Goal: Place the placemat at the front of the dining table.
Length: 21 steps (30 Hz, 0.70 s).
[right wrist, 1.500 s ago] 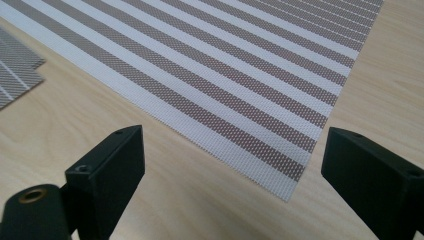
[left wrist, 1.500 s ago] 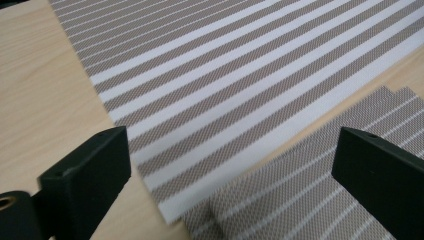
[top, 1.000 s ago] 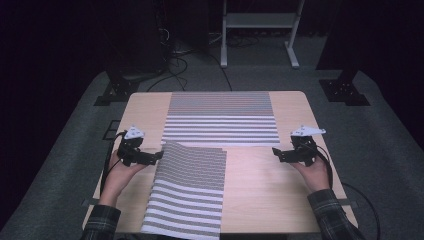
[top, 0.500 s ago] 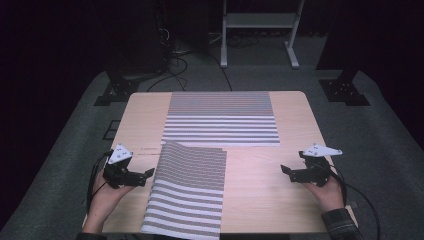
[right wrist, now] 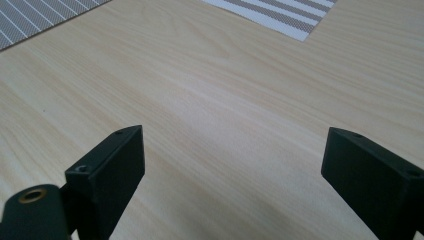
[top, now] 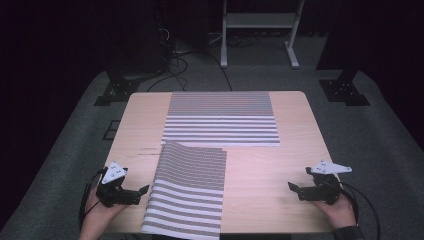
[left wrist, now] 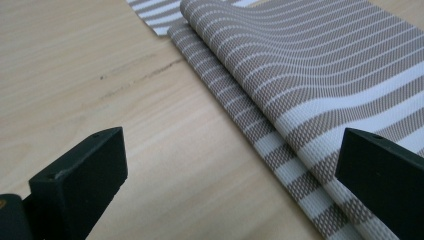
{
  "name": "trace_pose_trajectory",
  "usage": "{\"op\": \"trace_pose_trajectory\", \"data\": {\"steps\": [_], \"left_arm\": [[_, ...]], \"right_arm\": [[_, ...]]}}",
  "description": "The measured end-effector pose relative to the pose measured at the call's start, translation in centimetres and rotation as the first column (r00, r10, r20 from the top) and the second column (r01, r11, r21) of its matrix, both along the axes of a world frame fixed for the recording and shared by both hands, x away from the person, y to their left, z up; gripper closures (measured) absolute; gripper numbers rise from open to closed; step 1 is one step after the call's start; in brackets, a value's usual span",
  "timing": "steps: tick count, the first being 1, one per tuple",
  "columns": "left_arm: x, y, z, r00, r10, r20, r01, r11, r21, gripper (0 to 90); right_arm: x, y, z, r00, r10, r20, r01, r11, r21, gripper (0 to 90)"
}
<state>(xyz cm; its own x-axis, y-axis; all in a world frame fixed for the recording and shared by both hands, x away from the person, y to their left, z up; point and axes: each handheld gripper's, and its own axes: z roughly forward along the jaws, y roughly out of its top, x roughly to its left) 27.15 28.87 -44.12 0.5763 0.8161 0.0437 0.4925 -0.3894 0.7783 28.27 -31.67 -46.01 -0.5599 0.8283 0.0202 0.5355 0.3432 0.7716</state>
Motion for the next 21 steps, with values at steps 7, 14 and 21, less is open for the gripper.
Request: {"op": "trace_pose_trajectory", "data": {"steps": [7,14,21], "left_arm": [[-1.0,0.3,-1.4,0.9996,0.004,-0.030,-0.003,0.9996,0.027,0.0],[-1.1,0.9,-2.5,0.9977,0.024,-0.064,-0.021,0.9987,0.047,0.0],[-0.8,0.9,-3.2,0.9963,0.022,-0.083,-0.017,0.9981,0.059,0.0]], "right_arm": [[-1.3,-0.8,-0.9,0.9997,-0.017,-0.015,0.017,1.000,-0.010,9.3],[-1.9,-1.5,-1.7,0.9991,-0.026,-0.034,0.025,0.999,-0.039,9.2],[-1.9,-1.7,-2.2,0.9985,-0.029,-0.047,0.027,0.998,-0.062,9.2]]}}
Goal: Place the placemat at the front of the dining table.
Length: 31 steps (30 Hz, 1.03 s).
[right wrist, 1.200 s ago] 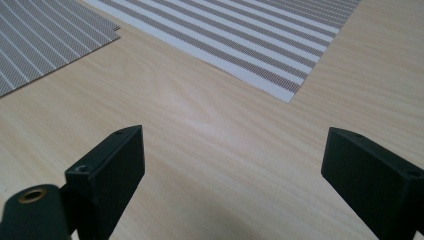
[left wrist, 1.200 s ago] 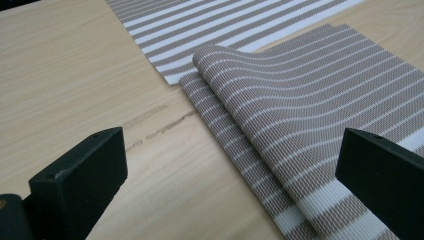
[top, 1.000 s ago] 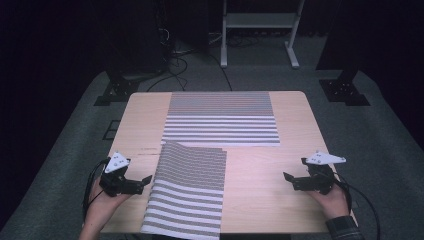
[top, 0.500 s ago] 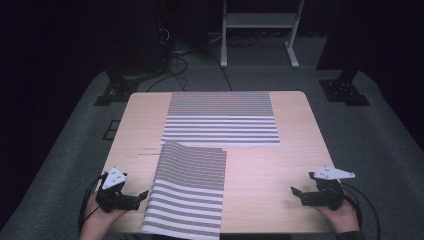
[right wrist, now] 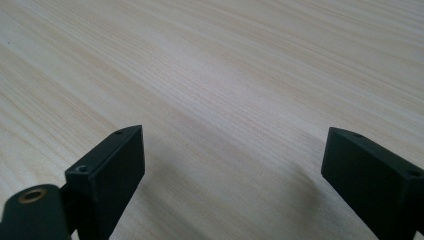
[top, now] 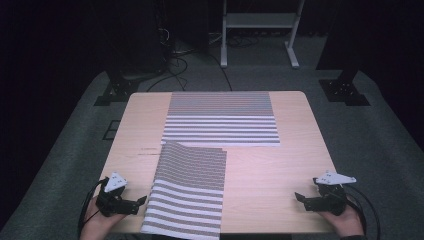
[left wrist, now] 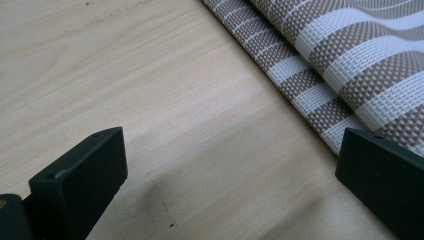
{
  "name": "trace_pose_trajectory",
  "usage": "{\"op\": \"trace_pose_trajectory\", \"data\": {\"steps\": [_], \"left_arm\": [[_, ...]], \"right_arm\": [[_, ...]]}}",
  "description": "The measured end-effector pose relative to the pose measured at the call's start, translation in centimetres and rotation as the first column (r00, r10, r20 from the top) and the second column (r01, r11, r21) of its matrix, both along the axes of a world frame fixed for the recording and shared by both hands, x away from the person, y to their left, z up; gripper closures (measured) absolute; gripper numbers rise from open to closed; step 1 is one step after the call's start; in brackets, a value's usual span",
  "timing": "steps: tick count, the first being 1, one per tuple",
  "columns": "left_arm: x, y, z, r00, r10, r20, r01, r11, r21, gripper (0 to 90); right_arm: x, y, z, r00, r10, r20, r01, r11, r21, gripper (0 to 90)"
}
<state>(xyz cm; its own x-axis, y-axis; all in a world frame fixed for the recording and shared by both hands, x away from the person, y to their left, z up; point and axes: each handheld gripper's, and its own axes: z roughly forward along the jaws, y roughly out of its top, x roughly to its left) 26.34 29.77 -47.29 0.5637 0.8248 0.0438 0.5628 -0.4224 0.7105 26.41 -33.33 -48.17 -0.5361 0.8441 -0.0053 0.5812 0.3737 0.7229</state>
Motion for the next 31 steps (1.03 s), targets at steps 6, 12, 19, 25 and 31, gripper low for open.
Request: {"op": "trace_pose_trajectory", "data": {"steps": [6,12,19,25,31], "left_arm": [[0.2,0.1,-0.6,0.9998,0.000,-0.021,0.001,0.9999,0.015,0.0],[0.2,0.4,-1.0,0.9998,0.001,-0.020,-0.002,0.9998,-0.021,0.0],[0.2,0.2,-1.1,0.9999,-0.013,-0.011,0.013,0.9995,-0.028,0.0],[0.2,0.2,-1.1,0.9997,-0.021,-0.010,0.020,0.9994,-0.027,0.0],[0.2,0.2,-1.1,0.9997,-0.024,-0.009,0.024,0.9992,-0.031,0.0]], "right_arm": [[0.1,0.0,-0.3,0.9999,0.010,-0.008,-0.010,1.000,-0.017,9.2],[0.2,-0.2,-0.4,0.9998,0.012,-0.013,-0.012,1.000,-0.005,9.2],[0.2,-0.3,-0.6,0.9998,0.016,-0.006,-0.016,1.000,0.014,9.3],[0.1,-0.3,-0.6,0.9999,0.014,-0.002,-0.014,1.000,0.017,9.3],[0.1,-0.2,-0.7,1.0000,0.006,-0.002,-0.006,1.000,0.018,9.3]]}}
